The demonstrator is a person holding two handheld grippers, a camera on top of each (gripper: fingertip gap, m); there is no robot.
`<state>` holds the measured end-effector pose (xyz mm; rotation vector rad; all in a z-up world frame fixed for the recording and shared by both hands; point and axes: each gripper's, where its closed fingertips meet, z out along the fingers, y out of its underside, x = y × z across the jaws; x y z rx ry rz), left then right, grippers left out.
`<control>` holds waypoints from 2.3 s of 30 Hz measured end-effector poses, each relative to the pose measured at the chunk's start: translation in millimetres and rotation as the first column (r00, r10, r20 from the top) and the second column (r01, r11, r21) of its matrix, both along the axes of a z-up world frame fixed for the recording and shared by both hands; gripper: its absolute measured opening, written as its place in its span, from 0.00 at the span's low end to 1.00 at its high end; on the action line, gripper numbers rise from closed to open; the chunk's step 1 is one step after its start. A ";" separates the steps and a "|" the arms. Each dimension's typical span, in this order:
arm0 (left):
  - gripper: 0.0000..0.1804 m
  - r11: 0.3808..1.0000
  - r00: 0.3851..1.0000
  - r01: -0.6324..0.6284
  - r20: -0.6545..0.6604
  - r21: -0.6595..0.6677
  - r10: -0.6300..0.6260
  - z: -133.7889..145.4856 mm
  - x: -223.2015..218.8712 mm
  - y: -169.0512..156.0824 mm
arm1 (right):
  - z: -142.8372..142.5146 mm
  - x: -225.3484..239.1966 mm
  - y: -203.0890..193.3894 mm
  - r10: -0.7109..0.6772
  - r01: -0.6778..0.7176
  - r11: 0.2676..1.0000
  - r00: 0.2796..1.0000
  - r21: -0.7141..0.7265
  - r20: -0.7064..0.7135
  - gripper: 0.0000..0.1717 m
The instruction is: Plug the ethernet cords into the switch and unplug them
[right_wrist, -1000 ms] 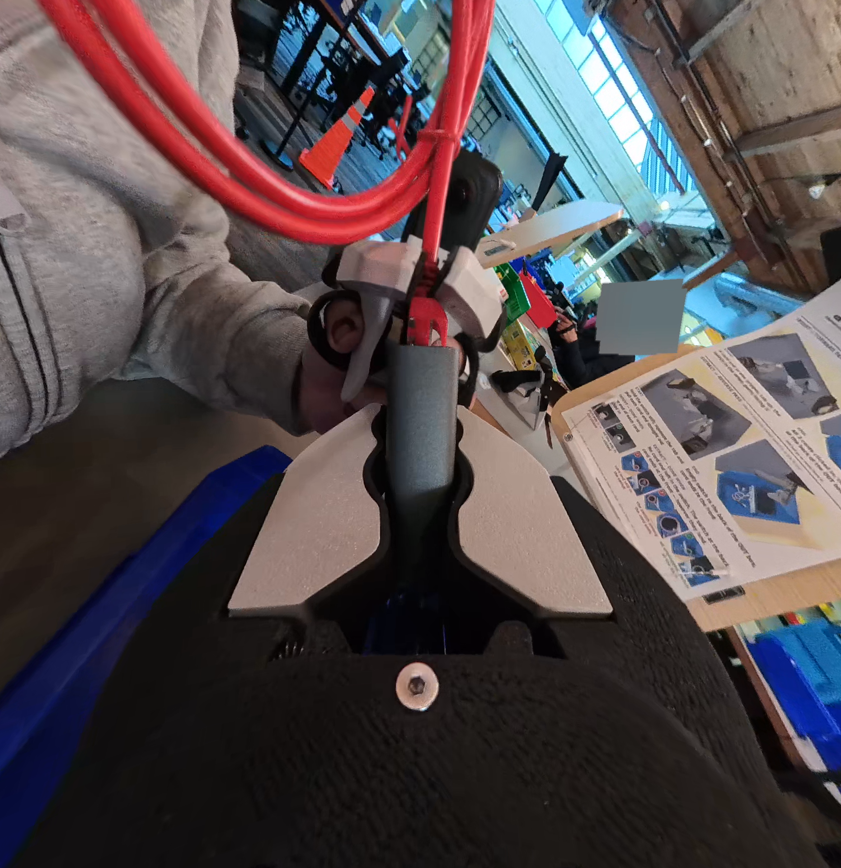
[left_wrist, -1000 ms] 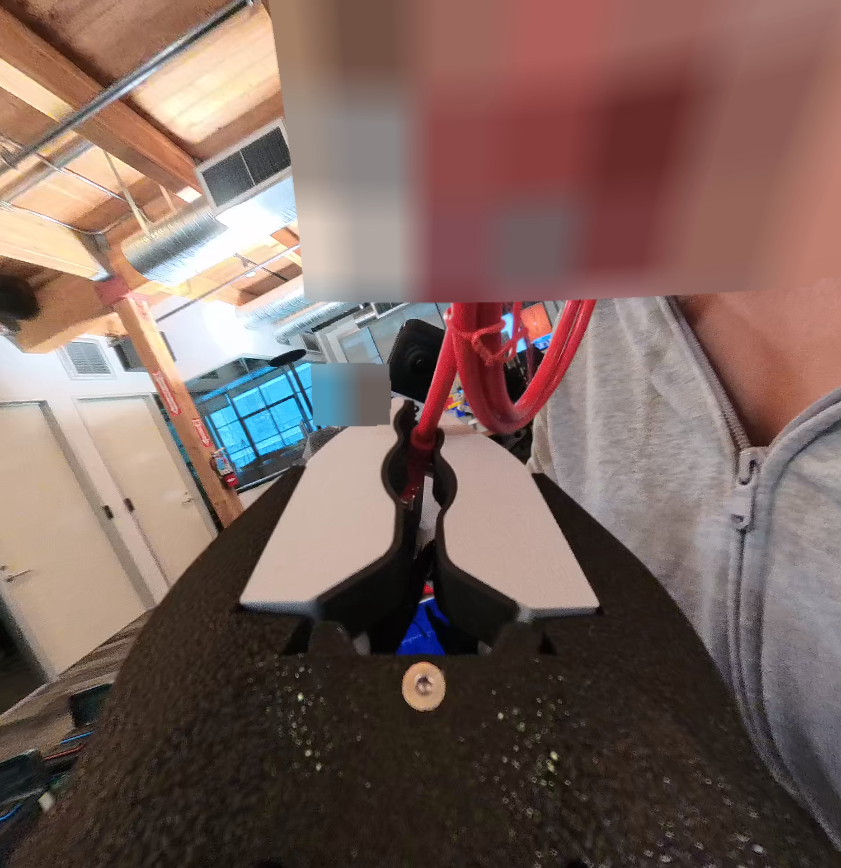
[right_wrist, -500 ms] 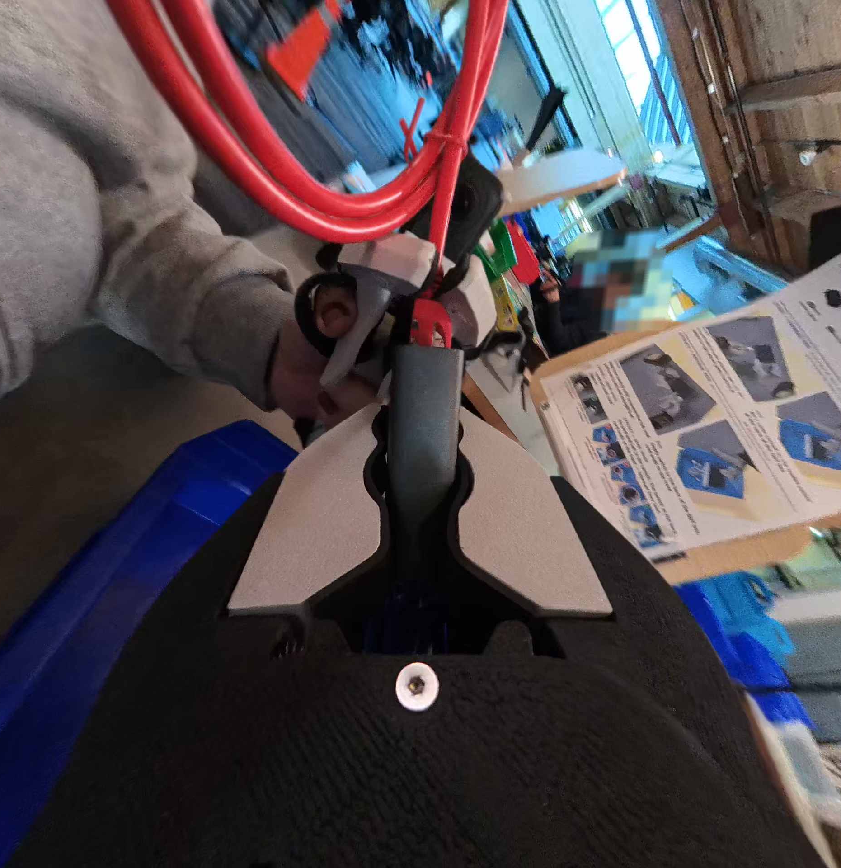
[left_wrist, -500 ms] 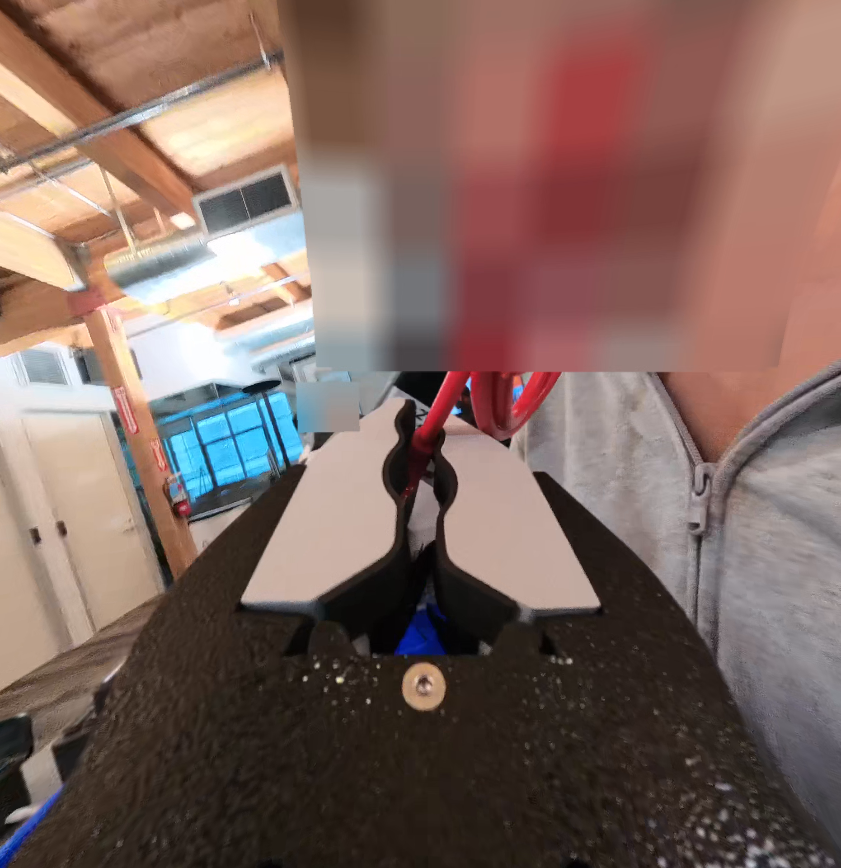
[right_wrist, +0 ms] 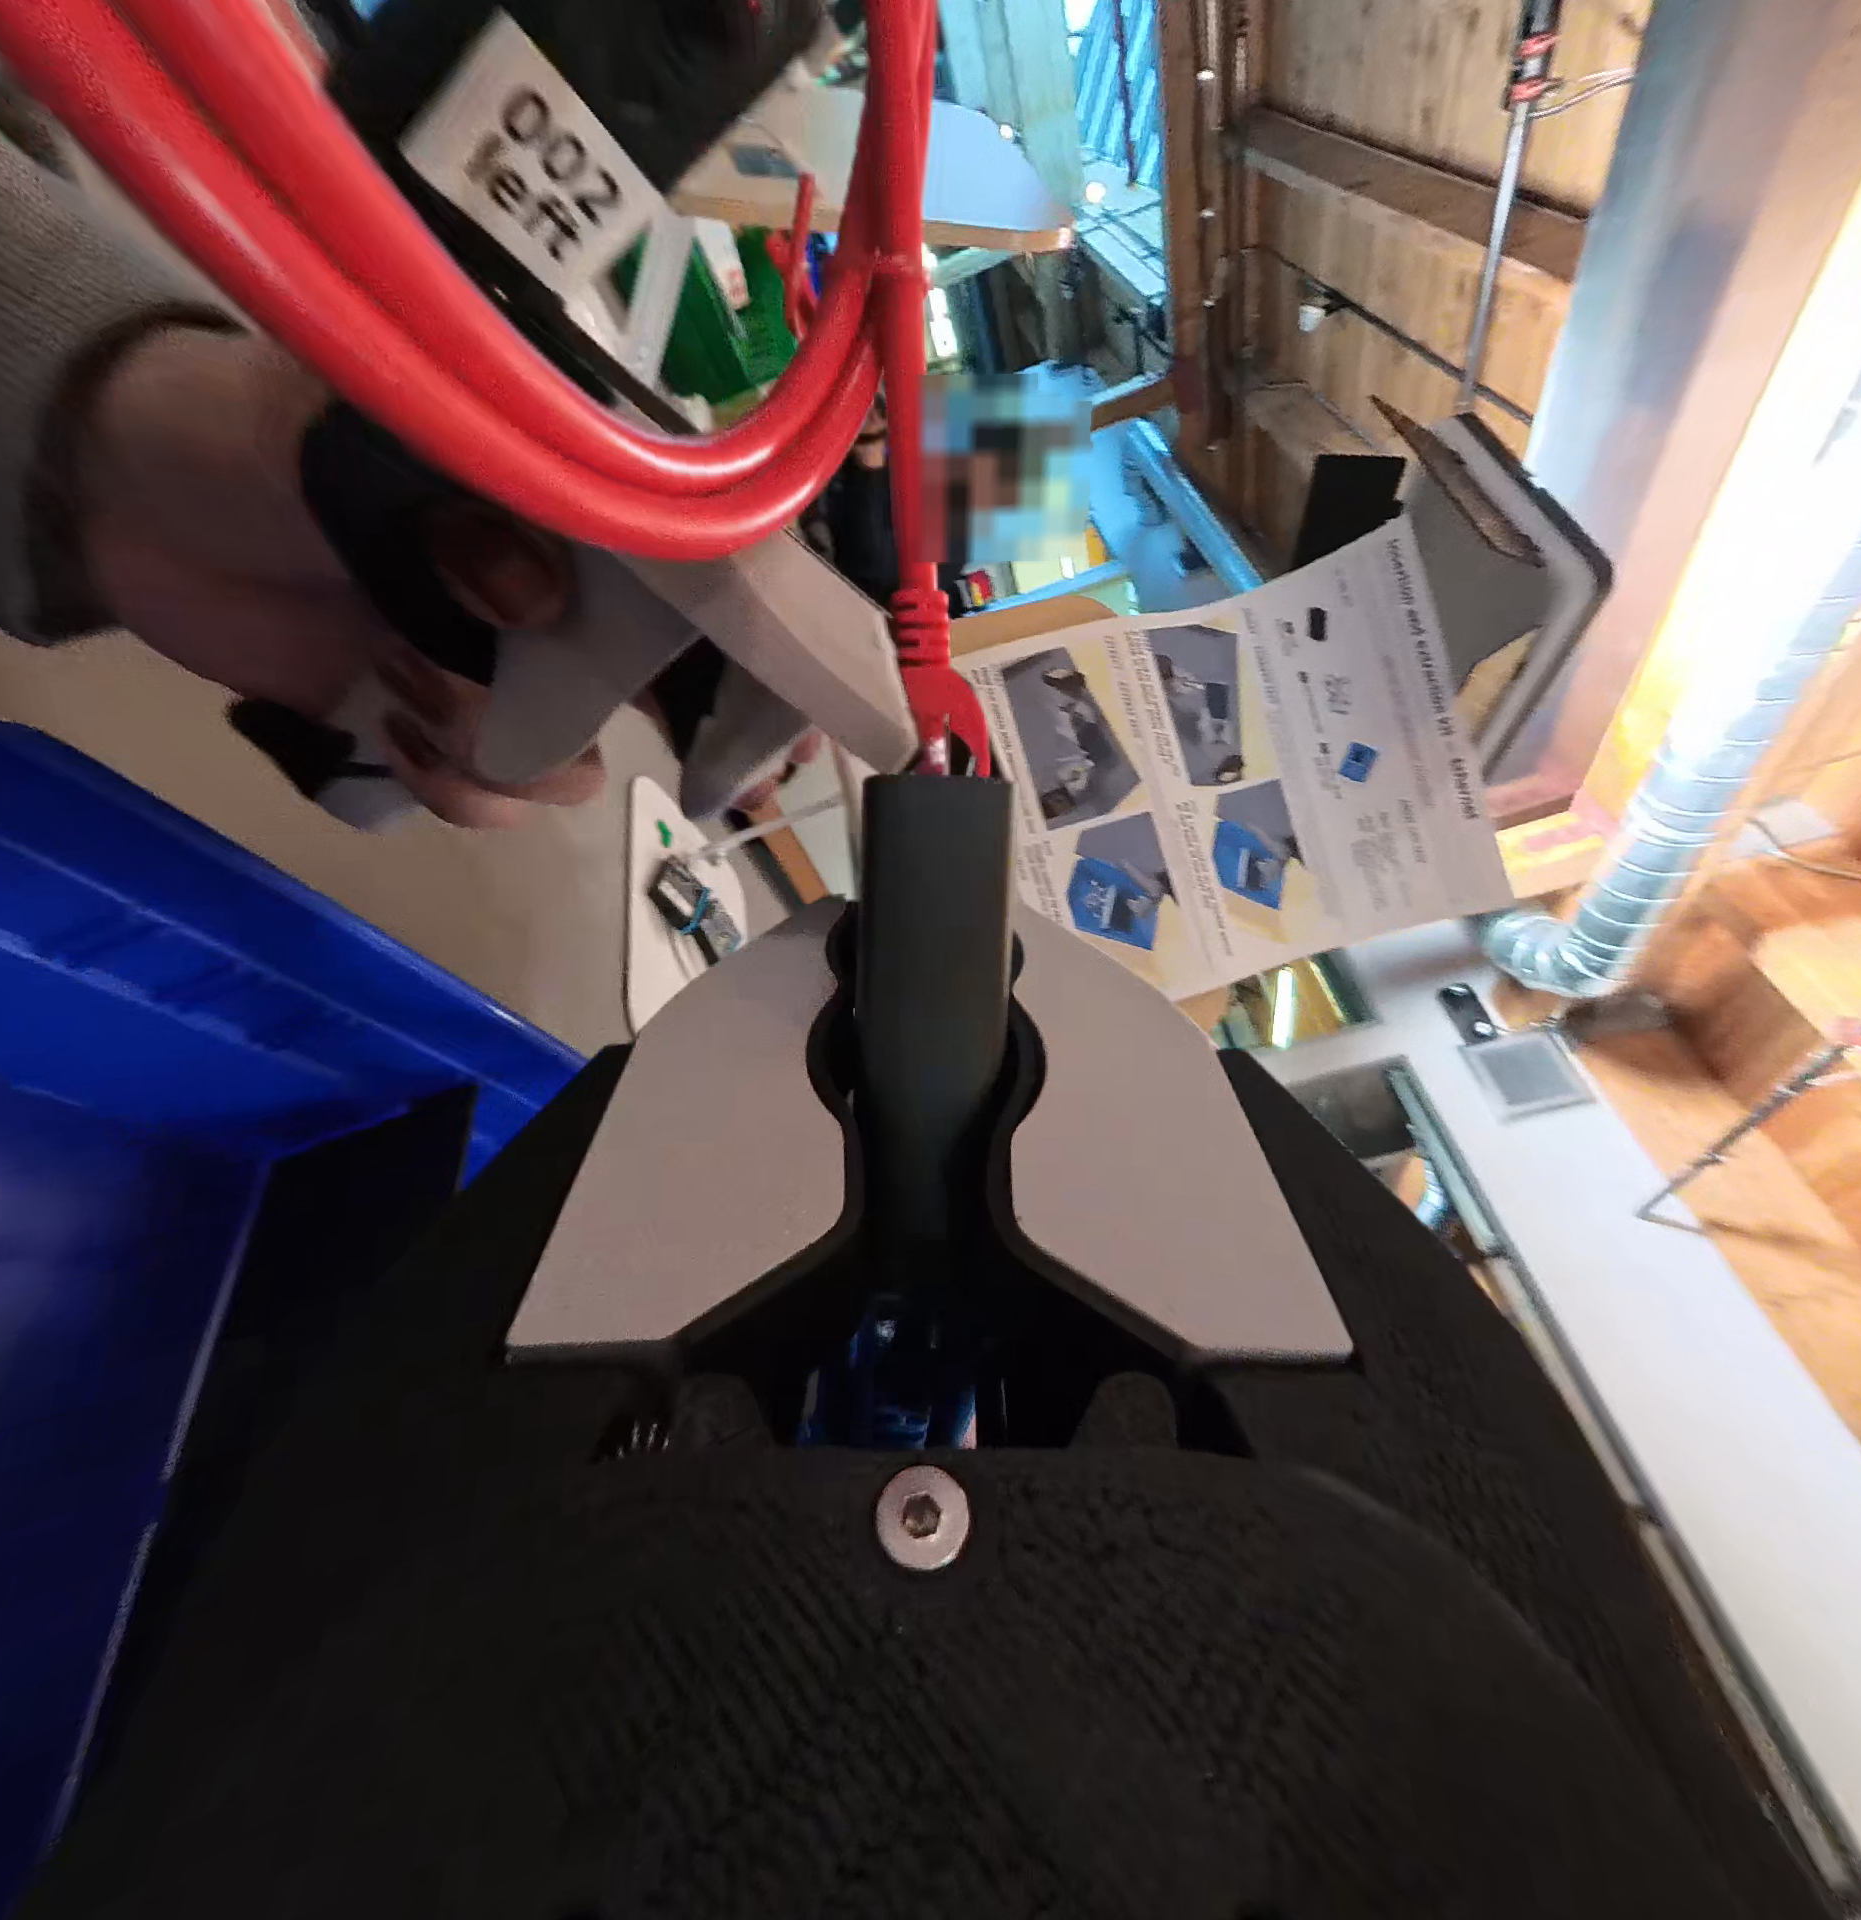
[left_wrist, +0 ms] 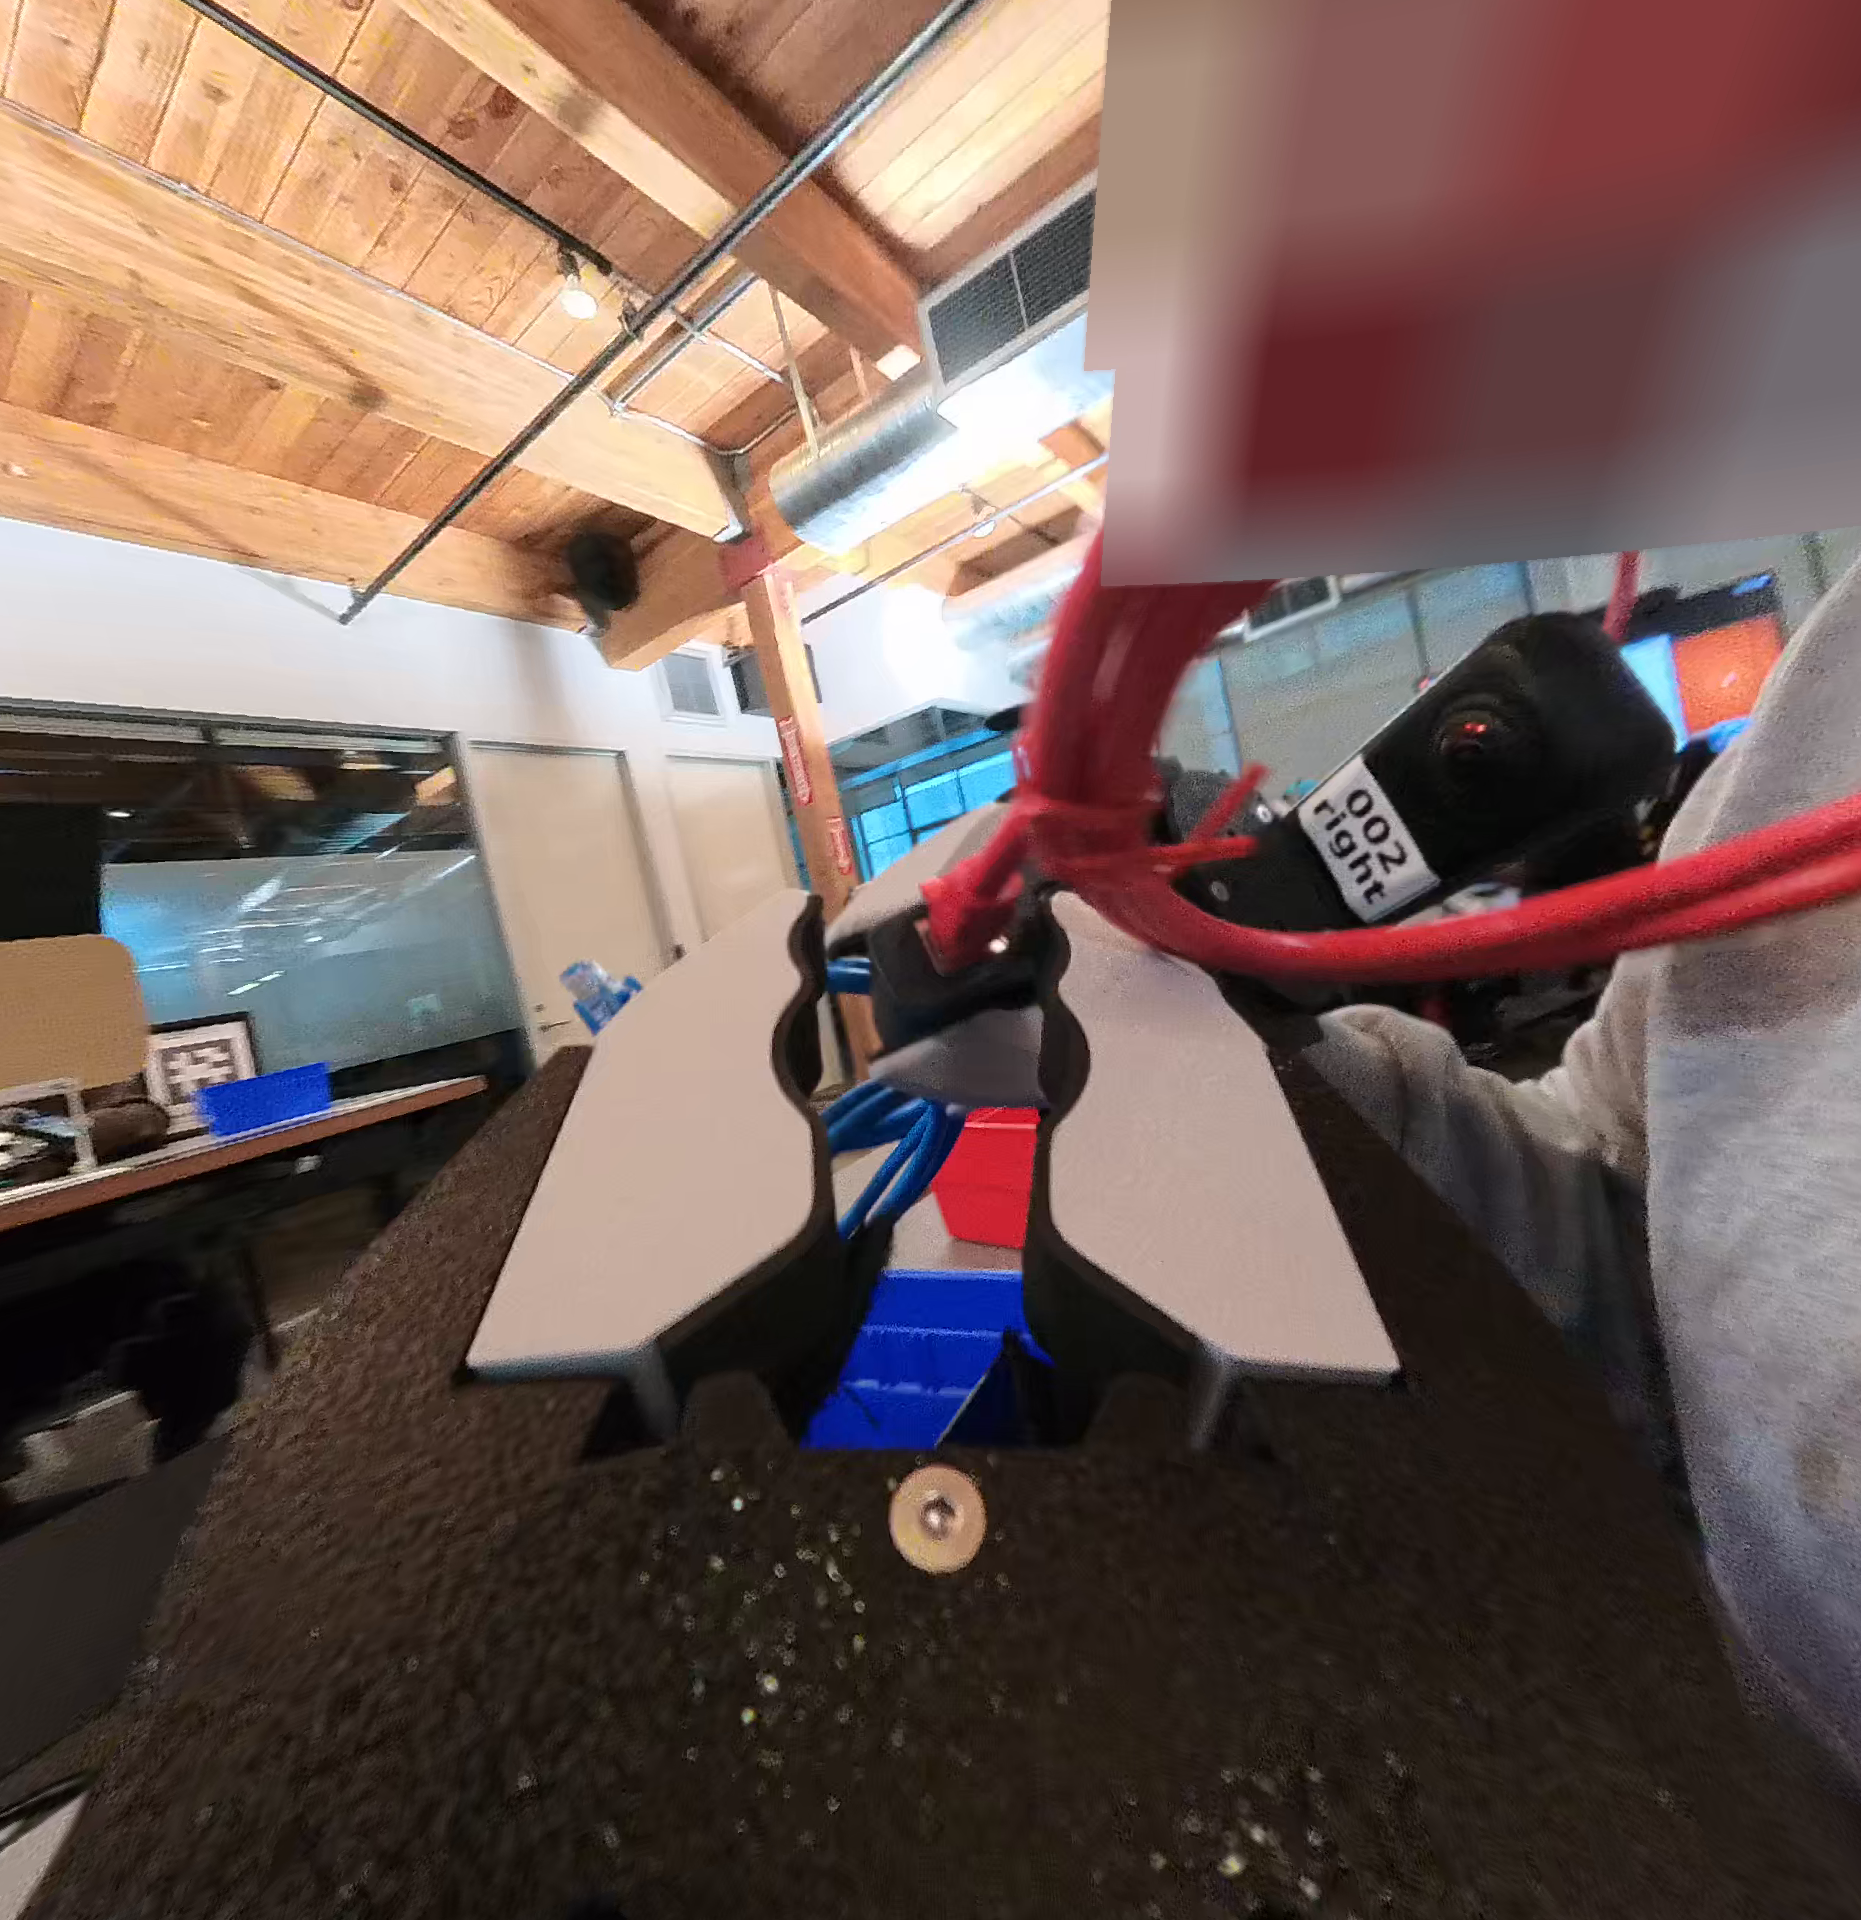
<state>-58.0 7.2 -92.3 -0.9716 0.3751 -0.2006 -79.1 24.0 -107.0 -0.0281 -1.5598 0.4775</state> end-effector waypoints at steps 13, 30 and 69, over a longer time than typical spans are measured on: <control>0.07 0.996 0.994 -0.083 0.076 -0.024 0.084 -4.4 6.6 -12.3 | 2.2 6.3 -4.5 -0.109 0.132 0.979 0.984 0.155 -0.143 0.13; 0.07 0.999 0.997 -0.004 0.082 -0.042 0.008 3.5 23.3 -21.2 | 13.0 20.3 -14.9 -0.010 0.038 0.987 0.984 0.156 -0.176 0.13; 0.38 0.494 0.992 0.121 0.129 -0.861 -0.018 -2.3 59.5 8.7 | 30.9 64.8 21.5 0.063 0.412 0.731 0.752 0.543 -0.656 0.13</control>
